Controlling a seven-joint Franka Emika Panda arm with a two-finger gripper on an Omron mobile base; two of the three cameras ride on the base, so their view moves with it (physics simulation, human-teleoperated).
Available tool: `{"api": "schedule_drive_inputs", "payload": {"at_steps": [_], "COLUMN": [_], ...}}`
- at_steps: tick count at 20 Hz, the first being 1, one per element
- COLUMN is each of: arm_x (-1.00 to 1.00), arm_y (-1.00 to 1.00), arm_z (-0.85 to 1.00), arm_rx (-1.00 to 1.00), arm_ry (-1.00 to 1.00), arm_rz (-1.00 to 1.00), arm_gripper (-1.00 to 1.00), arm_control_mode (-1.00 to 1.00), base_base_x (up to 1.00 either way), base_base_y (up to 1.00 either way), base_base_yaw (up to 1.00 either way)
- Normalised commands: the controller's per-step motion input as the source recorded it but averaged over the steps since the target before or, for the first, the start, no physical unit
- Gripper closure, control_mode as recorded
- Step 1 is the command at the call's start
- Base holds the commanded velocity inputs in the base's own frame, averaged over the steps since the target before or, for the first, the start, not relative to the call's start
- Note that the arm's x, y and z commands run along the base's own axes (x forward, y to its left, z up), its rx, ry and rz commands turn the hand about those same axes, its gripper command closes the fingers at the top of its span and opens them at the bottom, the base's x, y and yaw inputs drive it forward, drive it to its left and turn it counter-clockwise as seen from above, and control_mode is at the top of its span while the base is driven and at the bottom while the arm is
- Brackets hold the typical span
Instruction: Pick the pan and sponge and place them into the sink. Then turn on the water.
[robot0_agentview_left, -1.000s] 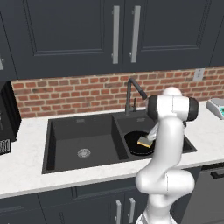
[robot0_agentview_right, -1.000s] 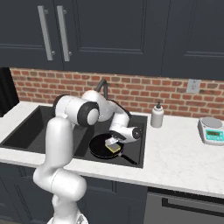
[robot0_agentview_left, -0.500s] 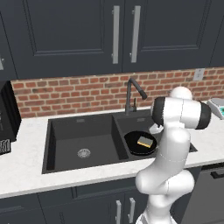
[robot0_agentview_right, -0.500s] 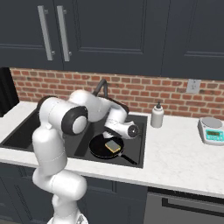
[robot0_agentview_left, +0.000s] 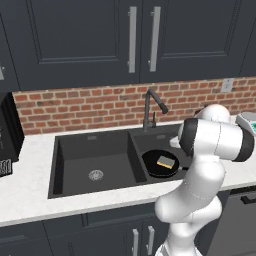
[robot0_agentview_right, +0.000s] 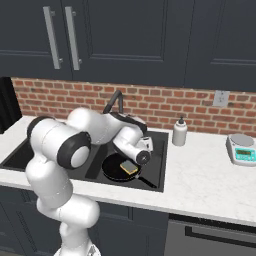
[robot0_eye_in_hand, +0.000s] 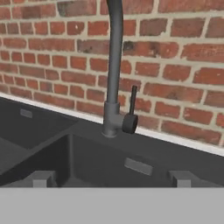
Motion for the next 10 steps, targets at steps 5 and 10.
{"api": "schedule_drive_inputs", "payload": {"at_steps": [5,10], "arm_x": [-0.05,0.0], "arm_y": [0.0,0.0], "arm_z": [0.05,0.0], "arm_rx": [0.16,0.11], "arm_ry": [-0.17,-0.15], "arm_rz": [-0.09,-0.03], "arm_gripper": [-1.0,-1.0], "arm_control_mode": [-1.0,-1.0], "base_base_x": [0.0,0.0], "base_base_y": [0.0,0.0], "base_base_yaw": [0.0,0.0]}}
